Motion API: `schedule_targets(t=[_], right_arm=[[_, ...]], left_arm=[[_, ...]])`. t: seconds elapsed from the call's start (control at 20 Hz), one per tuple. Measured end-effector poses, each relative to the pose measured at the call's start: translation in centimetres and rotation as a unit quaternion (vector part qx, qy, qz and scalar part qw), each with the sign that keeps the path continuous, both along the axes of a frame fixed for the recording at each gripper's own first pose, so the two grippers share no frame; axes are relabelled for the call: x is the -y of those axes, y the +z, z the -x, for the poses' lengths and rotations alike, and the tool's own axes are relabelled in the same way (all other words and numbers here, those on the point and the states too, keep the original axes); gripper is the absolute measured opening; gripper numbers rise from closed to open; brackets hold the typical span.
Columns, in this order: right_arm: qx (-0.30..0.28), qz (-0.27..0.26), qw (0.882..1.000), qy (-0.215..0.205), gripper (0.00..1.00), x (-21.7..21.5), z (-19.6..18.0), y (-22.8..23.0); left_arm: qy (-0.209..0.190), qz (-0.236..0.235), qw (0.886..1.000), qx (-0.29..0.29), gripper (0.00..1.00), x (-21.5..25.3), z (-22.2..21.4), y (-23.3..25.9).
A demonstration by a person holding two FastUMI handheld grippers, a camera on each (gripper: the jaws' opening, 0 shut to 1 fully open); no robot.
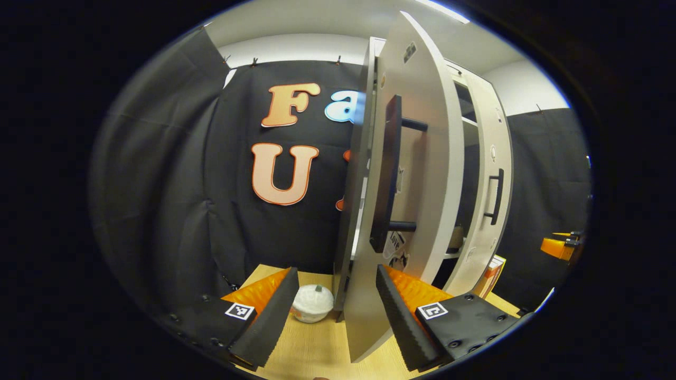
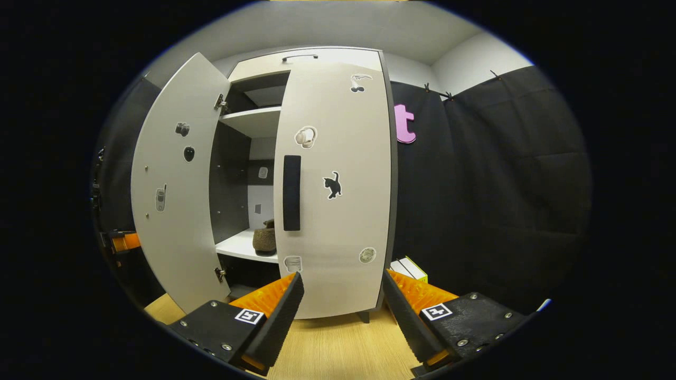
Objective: Grab one shoe with the right hand and put it into the shoe cabinet, grab the other shoe with the left hand and put it into the shoe cabinet; then close the right door with the right hand and the left door with the left hand.
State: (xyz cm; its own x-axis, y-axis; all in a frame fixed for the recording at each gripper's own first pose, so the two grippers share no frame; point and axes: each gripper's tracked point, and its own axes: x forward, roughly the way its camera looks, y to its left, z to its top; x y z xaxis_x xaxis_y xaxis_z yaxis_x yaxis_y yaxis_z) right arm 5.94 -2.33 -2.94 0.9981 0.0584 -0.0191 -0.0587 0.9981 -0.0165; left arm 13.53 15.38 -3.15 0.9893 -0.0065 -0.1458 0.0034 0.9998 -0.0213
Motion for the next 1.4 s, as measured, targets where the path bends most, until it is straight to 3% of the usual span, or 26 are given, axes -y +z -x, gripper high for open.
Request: schedule_targets(t=[0.1,0.5,0.8,1.4], right_arm=[[0.004,-0.001,1.000,-0.001,0.93,0.0,0.6,0.2],[0.017,0.009,1.000,-0.013,0.93,1.2,2.5,1.2],[0.028,0.008,0.999,-0.023,0.93,2.9,3.1,2.0],[0.035,0.001,0.999,0.005,0.93,5.8,-1.1,2.7]], left_arm=[[-0.009,-0.009,1.000,0.001,0.94,0.8,0.0,0.0],[-0.056,0.007,0.998,-0.004,0.99,4.8,-0.8,-0.4],[-0.076,0.003,0.997,-0.004,0.94,7.6,-1.6,-0.7],[-0.085,0.010,0.996,-0.007,0.94,12.7,-4.7,-1.8]])
